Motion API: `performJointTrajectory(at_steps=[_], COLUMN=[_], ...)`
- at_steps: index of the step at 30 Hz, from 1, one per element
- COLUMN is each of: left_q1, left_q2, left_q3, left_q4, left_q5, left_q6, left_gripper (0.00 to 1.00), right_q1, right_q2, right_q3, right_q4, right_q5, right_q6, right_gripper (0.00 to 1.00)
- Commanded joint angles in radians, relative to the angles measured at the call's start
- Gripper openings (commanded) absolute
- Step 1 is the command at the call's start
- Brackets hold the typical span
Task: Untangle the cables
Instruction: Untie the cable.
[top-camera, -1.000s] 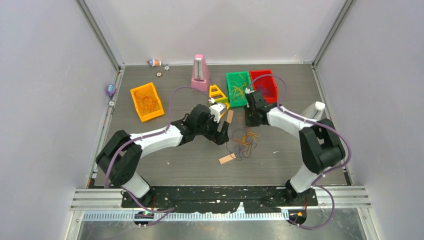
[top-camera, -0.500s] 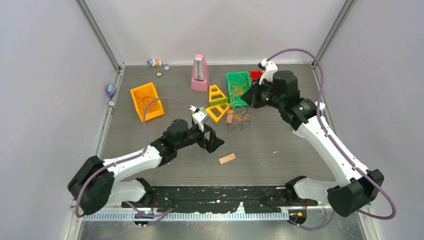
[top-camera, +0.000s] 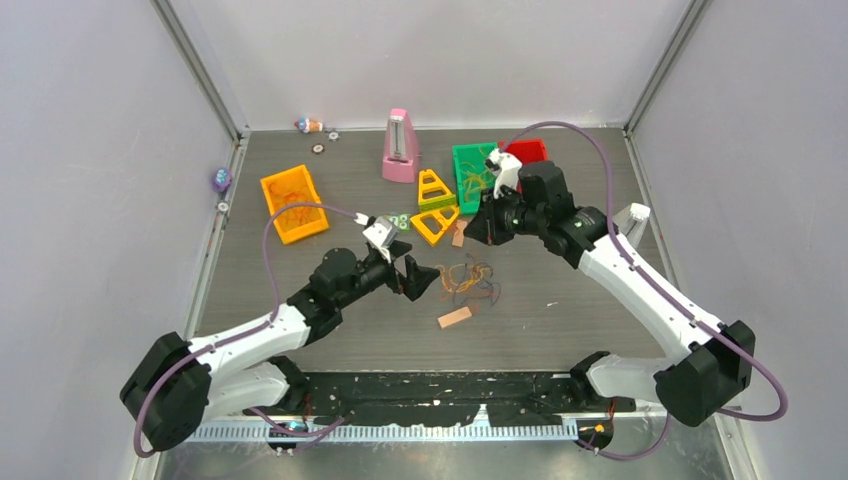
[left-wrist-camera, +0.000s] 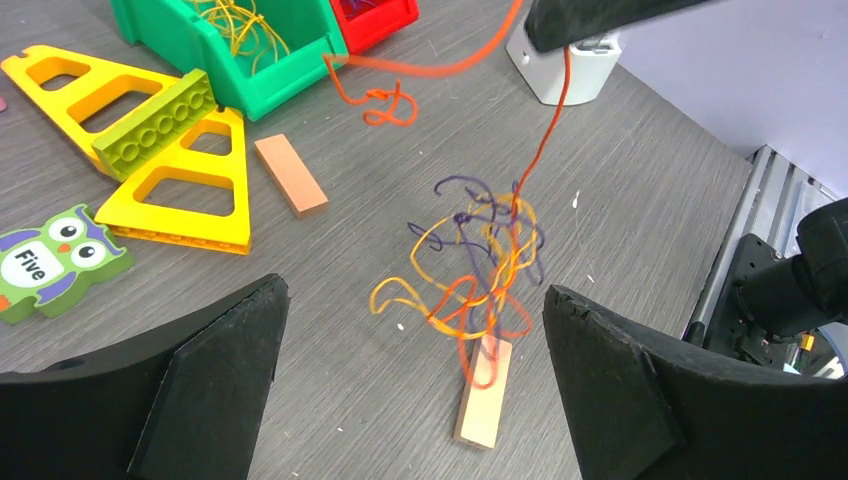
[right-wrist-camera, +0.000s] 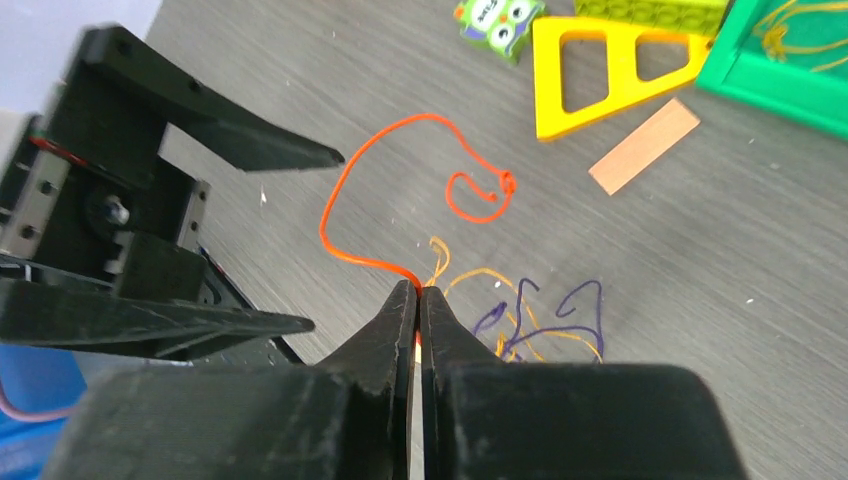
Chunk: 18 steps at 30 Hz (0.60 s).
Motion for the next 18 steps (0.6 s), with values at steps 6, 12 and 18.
performJointTrajectory(at_steps=[6,12,18], left_q1=[0.006,0.006,0.005], left_q2=[-0.029,0.015,0.059], left_q3=[-0.013,-0.007,0.011], left_q4=[0.101,0.156,0.197], left_q5=[0.019,0.108,0.207], left_q6=[0.010,0.014,0.012], left_gripper=[0.99,1.00,0.90], right_q1=[0.073,0.110,0.138], right_q2=[0.042,0.078,0.108], right_q3=[-0.043,-0.043,-0.010], right_q4=[-0.016,-0.020,-0.026], right_q5=[-0.017,-0.021,-0.037], right_q6=[-0.063,-0.088,-0.101], right_gripper=[0.05,0.05,0.05])
